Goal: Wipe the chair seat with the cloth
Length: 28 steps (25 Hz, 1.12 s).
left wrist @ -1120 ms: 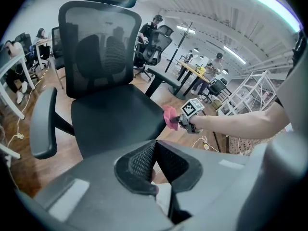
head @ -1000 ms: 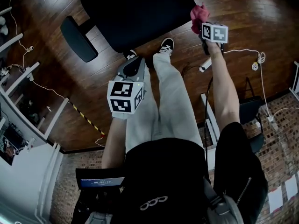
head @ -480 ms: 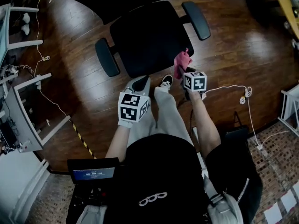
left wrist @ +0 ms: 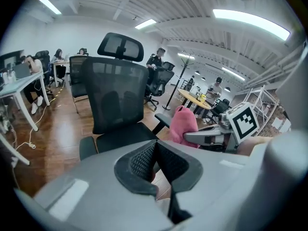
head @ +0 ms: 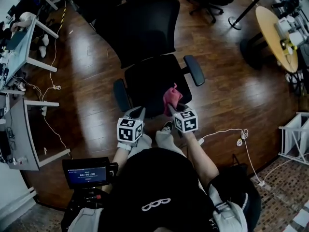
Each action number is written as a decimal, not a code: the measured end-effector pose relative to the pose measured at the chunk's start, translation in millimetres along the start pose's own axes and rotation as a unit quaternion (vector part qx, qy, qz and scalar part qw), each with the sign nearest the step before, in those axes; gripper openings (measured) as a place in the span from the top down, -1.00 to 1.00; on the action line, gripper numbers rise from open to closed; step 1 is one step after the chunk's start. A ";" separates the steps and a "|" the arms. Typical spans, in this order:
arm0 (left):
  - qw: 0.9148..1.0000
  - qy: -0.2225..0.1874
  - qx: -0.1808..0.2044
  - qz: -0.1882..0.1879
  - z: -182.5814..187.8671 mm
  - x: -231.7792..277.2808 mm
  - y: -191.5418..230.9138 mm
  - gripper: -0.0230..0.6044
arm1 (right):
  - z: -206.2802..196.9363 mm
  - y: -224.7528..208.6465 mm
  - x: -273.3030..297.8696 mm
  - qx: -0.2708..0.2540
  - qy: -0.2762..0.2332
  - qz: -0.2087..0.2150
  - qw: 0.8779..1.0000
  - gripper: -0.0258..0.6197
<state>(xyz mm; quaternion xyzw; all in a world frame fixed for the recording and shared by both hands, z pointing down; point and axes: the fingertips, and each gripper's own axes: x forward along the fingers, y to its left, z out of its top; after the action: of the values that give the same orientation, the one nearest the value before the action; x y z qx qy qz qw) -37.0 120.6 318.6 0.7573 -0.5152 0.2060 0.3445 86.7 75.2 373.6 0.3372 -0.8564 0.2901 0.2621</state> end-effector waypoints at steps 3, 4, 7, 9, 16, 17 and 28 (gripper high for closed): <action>1.000 -0.009 0.002 0.006 5.4 -7.9 13.4 0.95 | 9.2 15.4 -13.3 -0.011 -0.020 -0.002 1.000 0.69; 1.000 -0.010 0.004 0.008 4.8 -8.5 15.6 0.95 | 6.4 20.3 -16.1 -0.014 -0.023 0.000 1.000 0.69; 1.000 -0.012 0.009 0.008 6.4 -10.0 15.9 0.95 | -3.8 35.6 -20.9 -0.020 -0.022 0.007 1.000 0.69; 1.000 -0.016 0.017 0.004 13.0 -12.1 13.7 0.95 | -1.9 45.7 -22.9 -0.025 -0.024 0.012 0.999 0.69; 0.999 -0.021 0.033 -0.012 9.1 -9.8 6.6 0.95 | 6.5 62.1 -22.9 -0.032 -0.047 0.020 0.998 0.69; 0.999 -0.026 0.038 -0.015 13.6 -5.0 4.5 0.95 | 11.4 57.4 -22.8 -0.030 -0.054 0.020 0.998 0.69; 0.999 -0.026 0.039 -0.003 53.1 -3.4 8.7 0.95 | 47.7 49.7 -27.9 -0.004 -0.064 0.030 0.997 0.69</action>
<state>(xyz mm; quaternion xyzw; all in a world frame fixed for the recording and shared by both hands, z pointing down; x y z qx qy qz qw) -48.6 81.8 283.0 0.7766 -0.5133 0.2056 0.3020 56.0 84.9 306.6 0.3285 -0.8823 0.2720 0.1992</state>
